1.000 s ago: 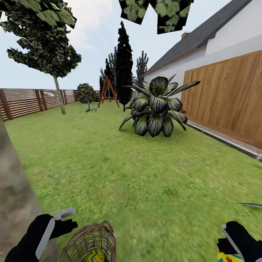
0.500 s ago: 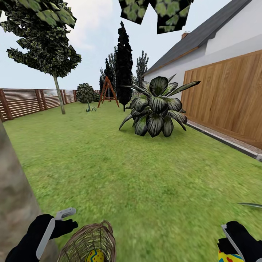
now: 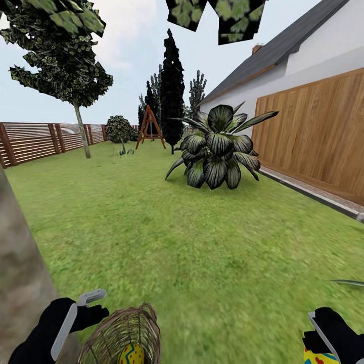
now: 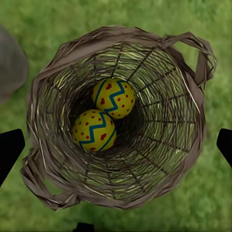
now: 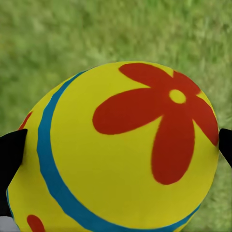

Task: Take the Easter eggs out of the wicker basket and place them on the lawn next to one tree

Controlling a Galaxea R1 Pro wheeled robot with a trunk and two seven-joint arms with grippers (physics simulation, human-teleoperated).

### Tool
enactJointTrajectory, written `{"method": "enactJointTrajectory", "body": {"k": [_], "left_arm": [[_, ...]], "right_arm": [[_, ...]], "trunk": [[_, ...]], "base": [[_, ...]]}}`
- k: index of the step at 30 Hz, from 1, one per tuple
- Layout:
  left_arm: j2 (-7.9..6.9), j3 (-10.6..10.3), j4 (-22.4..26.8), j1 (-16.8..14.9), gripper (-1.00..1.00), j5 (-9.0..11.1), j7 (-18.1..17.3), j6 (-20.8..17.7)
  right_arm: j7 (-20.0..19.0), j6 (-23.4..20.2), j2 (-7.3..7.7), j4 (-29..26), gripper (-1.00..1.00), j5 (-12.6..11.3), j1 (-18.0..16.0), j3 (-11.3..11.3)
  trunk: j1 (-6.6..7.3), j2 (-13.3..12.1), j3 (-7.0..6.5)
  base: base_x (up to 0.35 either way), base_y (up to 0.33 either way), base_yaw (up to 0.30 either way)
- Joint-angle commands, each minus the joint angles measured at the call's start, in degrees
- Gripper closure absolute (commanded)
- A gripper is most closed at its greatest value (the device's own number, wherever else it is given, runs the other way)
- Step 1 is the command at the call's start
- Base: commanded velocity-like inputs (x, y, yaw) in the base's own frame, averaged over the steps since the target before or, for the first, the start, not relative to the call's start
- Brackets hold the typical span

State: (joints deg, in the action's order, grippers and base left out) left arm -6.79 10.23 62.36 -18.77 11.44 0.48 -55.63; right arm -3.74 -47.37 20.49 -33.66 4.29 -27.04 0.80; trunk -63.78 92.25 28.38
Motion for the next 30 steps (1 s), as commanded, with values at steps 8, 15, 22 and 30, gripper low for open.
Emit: {"method": "enactJointTrajectory", "body": {"k": [8, 15, 22, 30], "left_arm": [[-0.02, 0.05, 0.12, -0.04, -1.00, 0.24, 0.05, -0.27], [0.02, 0.05, 0.13, -0.04, -1.00, 0.24, 0.05, -0.24], [0.02, 0.05, 0.08, -0.04, -1.00, 0.24, 0.05, -0.20], [1.42, -0.04, -0.11, -0.04, -1.00, 0.23, 0.13, -0.18]], "right_arm": [[-0.39, -0.27, 0.03, -0.02, 1.00, 0.46, -0.03, 0.12], [-0.39, -0.27, 0.01, -0.03, 1.00, 0.46, -0.03, 0.13], [-0.51, -0.27, -0.11, -3.19, 1.00, 0.05, -0.03, 0.01], [12.54, 10.47, -2.29, -24.27, 1.00, -3.04, -1.70, -0.10]], "trunk": [[-1.76, 3.26, 1.51], [-3.30, 6.07, 2.76], [-4.84, 8.87, 4.02], [-6.59, 12.08, 5.46]], "base": [[0.000, 0.000, 0.000], [0.000, 0.000, 0.000], [0.000, 0.000, 0.000], [0.000, 0.000, 0.000]]}}
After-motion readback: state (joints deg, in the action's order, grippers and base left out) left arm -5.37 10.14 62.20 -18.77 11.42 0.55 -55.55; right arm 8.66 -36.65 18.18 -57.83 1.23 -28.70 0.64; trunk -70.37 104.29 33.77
